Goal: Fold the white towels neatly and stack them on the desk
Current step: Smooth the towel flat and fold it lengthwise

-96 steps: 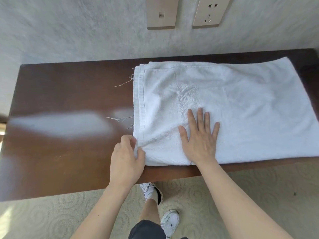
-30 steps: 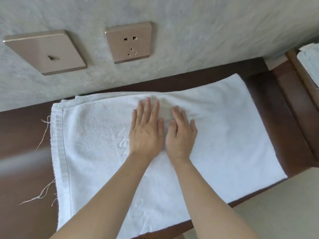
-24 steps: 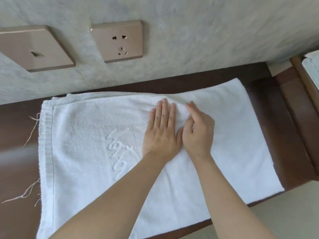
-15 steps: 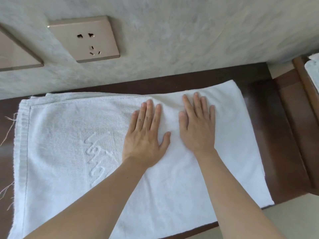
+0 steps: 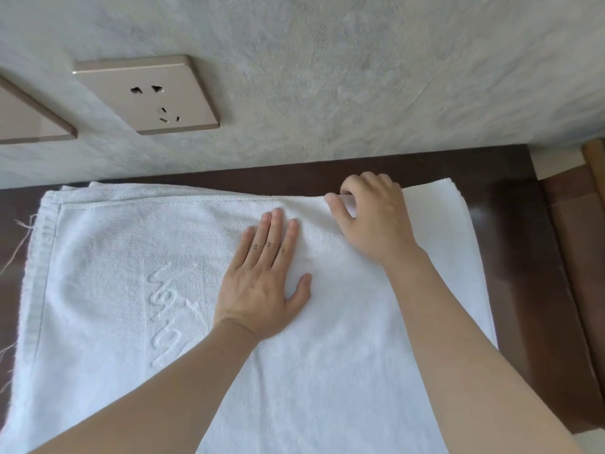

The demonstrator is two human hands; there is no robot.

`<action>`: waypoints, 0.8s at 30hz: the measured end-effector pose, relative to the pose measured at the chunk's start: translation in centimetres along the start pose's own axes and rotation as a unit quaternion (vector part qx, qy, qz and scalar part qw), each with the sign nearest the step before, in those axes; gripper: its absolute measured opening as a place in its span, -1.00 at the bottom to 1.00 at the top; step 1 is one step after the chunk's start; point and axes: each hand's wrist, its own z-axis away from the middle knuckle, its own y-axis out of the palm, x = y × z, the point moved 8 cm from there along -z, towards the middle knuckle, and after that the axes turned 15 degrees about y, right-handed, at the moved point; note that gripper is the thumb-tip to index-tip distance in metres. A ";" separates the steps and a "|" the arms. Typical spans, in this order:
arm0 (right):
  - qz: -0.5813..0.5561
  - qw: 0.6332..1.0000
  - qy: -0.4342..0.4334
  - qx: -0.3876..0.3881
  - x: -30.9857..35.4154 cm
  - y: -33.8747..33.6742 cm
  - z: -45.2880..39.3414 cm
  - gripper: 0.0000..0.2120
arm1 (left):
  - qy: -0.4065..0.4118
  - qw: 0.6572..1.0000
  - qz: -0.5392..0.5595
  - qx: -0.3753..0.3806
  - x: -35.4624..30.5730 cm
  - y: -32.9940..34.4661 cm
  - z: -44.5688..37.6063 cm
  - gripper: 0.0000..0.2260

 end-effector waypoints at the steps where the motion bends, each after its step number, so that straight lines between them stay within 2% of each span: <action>1: -0.005 0.999 -0.023 0.035 1.2 0.6 -0.1 -0.64 | 0.001 1.000 0.001 -0.006 0.0 -0.1 0.0 -0.31; 5: -0.032 0.989 -0.087 0.119 4.0 1.5 0.0 -0.73 | 0.006 0.999 0.006 -0.033 0.0 -0.2 0.0 -0.31; 8: -0.034 0.985 -0.104 0.136 4.1 0.7 0.0 -0.75 | -0.006 0.998 0.011 -0.054 0.2 -0.4 0.1 -0.30; 10: -0.054 0.977 -0.072 0.191 3.6 0.2 0.2 -0.71 | -0.014 0.996 0.023 -0.086 0.3 -0.9 0.2 -0.33; 13: -0.072 0.947 -0.009 0.313 3.0 0.7 0.9 -0.69 | -0.017 0.994 0.024 -0.109 0.3 -1.3 0.2 -0.41; 19: -0.054 0.929 0.047 0.364 2.7 1.8 0.1 -0.82 | -0.011 0.994 0.016 -0.109 0.2 -1.5 0.2 -0.45; 24: -0.055 0.906 0.069 0.413 3.0 2.7 -0.6 -0.71 | -0.006 0.994 0.013 -0.111 0.1 -1.4 0.2 -0.43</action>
